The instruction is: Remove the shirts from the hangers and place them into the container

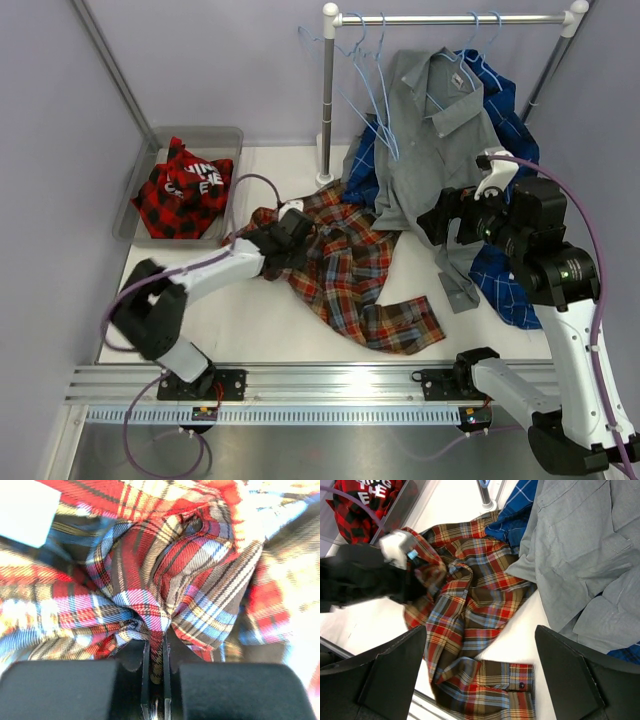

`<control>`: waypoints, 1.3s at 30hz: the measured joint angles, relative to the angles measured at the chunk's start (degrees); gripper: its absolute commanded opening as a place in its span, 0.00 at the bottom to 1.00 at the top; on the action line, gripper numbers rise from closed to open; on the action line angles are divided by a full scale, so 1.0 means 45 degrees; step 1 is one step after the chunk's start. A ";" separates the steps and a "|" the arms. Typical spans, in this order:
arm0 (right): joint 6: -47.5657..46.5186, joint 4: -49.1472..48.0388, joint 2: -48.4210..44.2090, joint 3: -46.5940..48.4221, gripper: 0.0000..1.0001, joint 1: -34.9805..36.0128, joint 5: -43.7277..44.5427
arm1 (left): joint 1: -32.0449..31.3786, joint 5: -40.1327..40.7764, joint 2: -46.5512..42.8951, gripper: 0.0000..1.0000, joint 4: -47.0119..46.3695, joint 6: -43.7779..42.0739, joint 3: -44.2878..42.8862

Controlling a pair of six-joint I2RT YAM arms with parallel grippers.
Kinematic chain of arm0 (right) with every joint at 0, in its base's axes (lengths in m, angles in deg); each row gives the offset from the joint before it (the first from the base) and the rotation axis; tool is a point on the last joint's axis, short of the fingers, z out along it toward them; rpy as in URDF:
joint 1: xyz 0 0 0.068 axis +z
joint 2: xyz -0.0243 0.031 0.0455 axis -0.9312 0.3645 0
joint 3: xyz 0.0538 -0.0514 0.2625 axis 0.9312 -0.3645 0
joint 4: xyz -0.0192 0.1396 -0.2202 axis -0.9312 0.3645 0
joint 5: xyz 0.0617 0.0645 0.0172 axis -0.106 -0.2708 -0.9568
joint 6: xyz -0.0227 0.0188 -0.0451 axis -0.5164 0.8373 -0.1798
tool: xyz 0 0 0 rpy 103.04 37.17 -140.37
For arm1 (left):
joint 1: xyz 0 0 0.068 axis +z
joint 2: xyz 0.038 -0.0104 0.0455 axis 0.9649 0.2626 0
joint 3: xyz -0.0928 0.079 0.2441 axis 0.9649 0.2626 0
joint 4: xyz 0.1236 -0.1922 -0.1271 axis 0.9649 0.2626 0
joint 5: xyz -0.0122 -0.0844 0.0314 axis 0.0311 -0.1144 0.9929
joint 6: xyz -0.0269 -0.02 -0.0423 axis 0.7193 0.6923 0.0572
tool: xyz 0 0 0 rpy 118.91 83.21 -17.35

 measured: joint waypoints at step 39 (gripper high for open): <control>0.0423 -0.0010 -0.0840 -0.0510 1.00 0.0000 -0.1122 | 0.8500 0.2089 -0.1778 0.00 0.2074 -0.7635 -1.7437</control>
